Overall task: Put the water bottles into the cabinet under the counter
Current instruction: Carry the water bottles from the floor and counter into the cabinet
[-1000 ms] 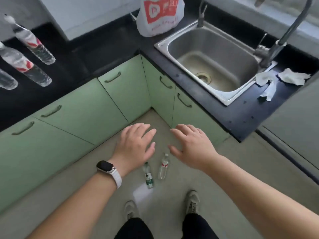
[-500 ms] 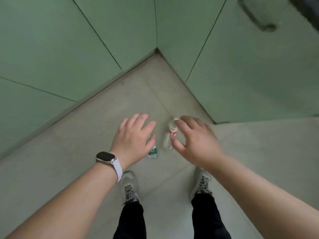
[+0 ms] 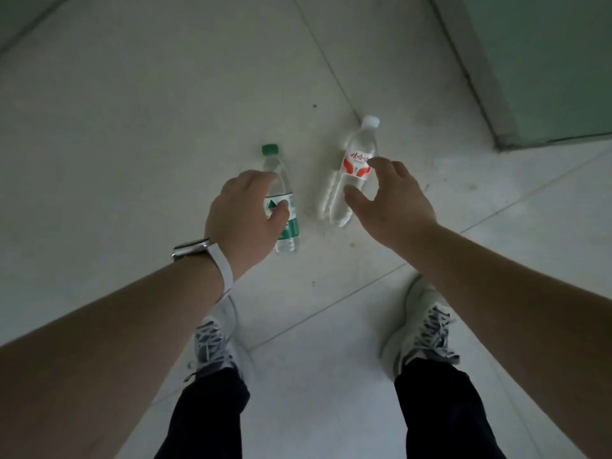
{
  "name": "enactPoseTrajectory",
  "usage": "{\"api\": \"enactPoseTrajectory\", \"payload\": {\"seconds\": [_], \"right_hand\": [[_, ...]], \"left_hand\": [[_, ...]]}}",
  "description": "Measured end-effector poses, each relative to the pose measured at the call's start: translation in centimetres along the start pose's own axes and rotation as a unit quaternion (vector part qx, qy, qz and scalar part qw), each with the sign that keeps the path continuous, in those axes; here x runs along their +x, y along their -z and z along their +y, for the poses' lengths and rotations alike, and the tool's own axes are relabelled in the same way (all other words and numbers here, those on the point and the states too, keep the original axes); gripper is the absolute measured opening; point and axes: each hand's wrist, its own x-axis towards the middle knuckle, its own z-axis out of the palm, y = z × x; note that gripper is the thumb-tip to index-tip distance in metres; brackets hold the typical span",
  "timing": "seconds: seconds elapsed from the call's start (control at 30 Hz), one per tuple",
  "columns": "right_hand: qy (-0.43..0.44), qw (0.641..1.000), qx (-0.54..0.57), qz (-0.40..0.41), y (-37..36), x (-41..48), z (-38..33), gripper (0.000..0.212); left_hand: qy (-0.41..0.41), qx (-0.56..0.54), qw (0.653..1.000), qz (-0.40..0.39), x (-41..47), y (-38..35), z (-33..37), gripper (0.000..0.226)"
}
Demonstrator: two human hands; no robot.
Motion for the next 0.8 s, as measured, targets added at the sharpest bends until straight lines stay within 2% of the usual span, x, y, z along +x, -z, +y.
{"api": "enactPoseTrajectory", "payload": {"seconds": [0.13,0.33,0.5,0.67,0.8], "right_hand": [[-0.063,0.996,0.066,0.012,-5.1,2.9,2.2,0.072],[-0.132,0.978,0.155,0.035,-9.5,6.1,4.3,0.083],[-0.182,0.956,0.224,0.057,-11.6,9.1,4.2,0.079],[-0.229,0.928,0.286,0.063,-12.8,10.8,3.9,0.070],[-0.218,0.928,0.292,0.074,-13.0,10.7,4.3,0.064]], "left_hand": [[0.105,-0.069,0.992,-0.006,1.3,-5.2,-2.3,0.053],[0.186,-0.133,0.972,-0.047,2.6,-10.2,-4.1,0.077],[0.264,-0.225,0.937,-0.053,4.0,-12.3,-4.4,0.076],[0.266,-0.251,0.930,-0.039,4.7,-13.8,-5.3,0.072],[0.251,-0.262,0.931,-0.026,4.5,-14.5,-5.6,0.068]]}}
